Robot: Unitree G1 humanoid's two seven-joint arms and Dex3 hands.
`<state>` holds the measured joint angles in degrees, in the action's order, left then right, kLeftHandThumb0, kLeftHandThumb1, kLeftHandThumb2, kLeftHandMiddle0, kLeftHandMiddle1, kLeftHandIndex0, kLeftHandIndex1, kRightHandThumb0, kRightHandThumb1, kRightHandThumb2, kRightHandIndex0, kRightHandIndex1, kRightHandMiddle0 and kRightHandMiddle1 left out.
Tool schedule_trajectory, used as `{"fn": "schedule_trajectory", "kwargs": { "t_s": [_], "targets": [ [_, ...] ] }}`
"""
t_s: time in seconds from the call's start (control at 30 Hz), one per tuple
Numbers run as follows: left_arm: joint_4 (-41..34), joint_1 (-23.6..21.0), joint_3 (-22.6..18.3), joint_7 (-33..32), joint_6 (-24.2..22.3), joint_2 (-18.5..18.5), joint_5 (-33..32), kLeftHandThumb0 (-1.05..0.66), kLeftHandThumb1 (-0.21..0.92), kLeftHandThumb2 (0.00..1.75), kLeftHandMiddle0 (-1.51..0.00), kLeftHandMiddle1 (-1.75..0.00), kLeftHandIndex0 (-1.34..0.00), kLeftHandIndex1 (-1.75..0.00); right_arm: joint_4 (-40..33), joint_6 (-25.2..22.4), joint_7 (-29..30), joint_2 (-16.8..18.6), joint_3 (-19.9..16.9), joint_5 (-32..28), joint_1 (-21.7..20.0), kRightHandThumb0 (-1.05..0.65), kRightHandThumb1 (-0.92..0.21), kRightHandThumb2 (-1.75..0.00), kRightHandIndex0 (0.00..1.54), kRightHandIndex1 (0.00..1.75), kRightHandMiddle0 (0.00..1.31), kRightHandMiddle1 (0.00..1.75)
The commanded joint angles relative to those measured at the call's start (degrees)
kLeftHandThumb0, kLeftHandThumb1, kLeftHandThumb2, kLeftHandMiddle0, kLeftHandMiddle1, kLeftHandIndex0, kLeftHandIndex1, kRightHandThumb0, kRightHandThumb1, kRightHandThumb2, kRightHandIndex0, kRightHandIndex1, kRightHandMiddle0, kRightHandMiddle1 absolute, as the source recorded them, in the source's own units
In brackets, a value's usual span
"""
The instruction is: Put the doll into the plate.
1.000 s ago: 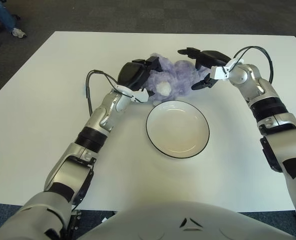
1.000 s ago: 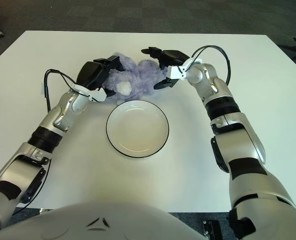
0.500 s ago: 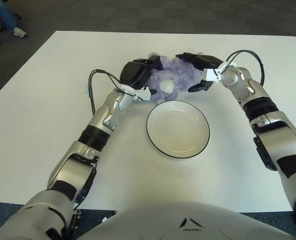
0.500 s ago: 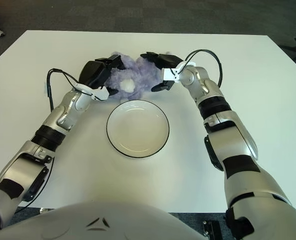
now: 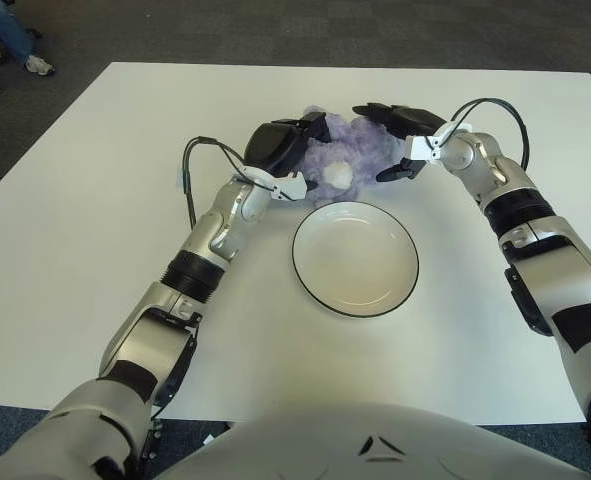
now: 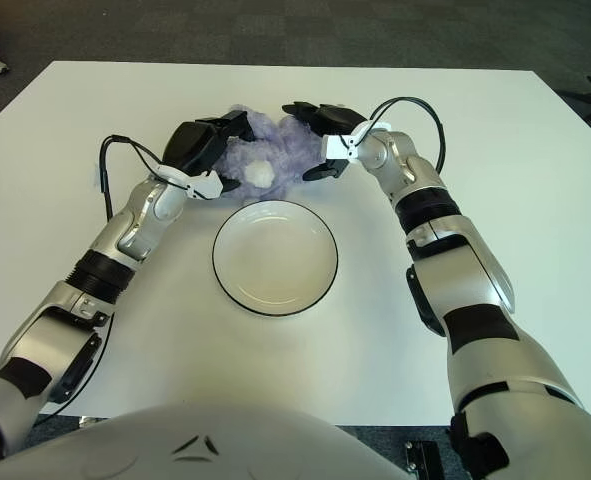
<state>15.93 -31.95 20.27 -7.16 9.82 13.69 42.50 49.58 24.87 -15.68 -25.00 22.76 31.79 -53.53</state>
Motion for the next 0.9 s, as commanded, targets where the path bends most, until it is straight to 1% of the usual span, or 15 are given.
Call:
{"fn": "schedule_trajectory", "kwargs": {
  "t_s": [0.0, 0.2, 0.3, 0.47, 0.6, 0.67, 0.73, 0.87],
  "targets": [
    [-0.8, -0.5, 0.3, 1.4, -0.8, -0.2, -0.7, -0.01, 0.01, 1.58, -0.78, -1.64, -0.78, -1.62, 0.2, 1.1, -0.9, -0.1, 0.9, 0.8, -1.9, -0.7, -0.39, -0.82, 0.0, 0.01, 0.0, 0.15],
    [-1.0, -0.5, 0.4, 1.5, -1.4, -0.7, -0.8, -0.01, 0.01, 1.58, -0.78, -1.64, -0.78, -1.61, 1.5, 2.2, -1.3, 0.4, 2.0, 1.3, -2.2, -0.73, -0.4, -0.81, 0.01, 0.0, 0.0, 0.16],
    [-1.2, -0.5, 0.5, 1.6, -1.7, -0.9, -0.9, -0.01, 0.01, 1.58, -0.78, -1.64, -0.78, -1.61, 2.0, 3.0, -1.2, 0.1, 2.5, 1.6, -2.4, -0.77, -0.44, -0.77, 0.03, 0.01, 0.0, 0.15],
    [-1.5, -0.4, 0.4, 1.9, -1.7, -1.1, -1.1, -0.01, 0.0, 1.58, -0.78, -1.63, -0.78, -1.61, 3.7, 3.7, 1.3, 0.3, 3.2, 2.9, -3.1, -0.8, -0.47, -0.74, 0.04, 0.02, 0.0, 0.15],
    [-1.8, -0.2, 0.5, 1.9, -1.9, -1.2, -1.0, -0.01, 0.0, 1.58, -0.78, -1.63, -0.78, -1.61, 4.4, 3.7, 2.2, 0.4, 3.0, 2.8, -3.5, -0.76, -0.45, -0.74, 0.04, 0.02, 0.0, 0.18],
    [-1.9, -0.2, 0.6, 1.8, -2.0, -1.2, -0.8, -0.01, 0.0, 1.58, -0.78, -1.63, -0.78, -1.61, 4.5, 4.0, 1.8, 0.6, 2.5, 1.9, -3.6, -0.7, -0.39, -0.79, 0.06, 0.02, 0.0, 0.22],
    [-2.0, -0.2, 0.7, 1.8, -2.1, -1.1, -0.8, -0.01, 0.0, 1.58, -0.78, -1.63, -0.78, -1.61, 5.0, 4.4, 0.6, 0.9, 2.1, 1.0, -3.9, -0.67, -0.37, -0.82, 0.08, 0.03, 0.0, 0.27],
    [-2.0, -0.3, 0.8, 2.0, -2.2, -1.3, -0.9, -0.01, 0.0, 1.58, -0.78, -1.63, -0.78, -1.61, 7.0, 4.6, 1.2, 2.1, 3.2, 1.9, -3.8, -0.63, -0.34, -0.85, 0.11, 0.04, 0.0, 0.33]
  ]
}}
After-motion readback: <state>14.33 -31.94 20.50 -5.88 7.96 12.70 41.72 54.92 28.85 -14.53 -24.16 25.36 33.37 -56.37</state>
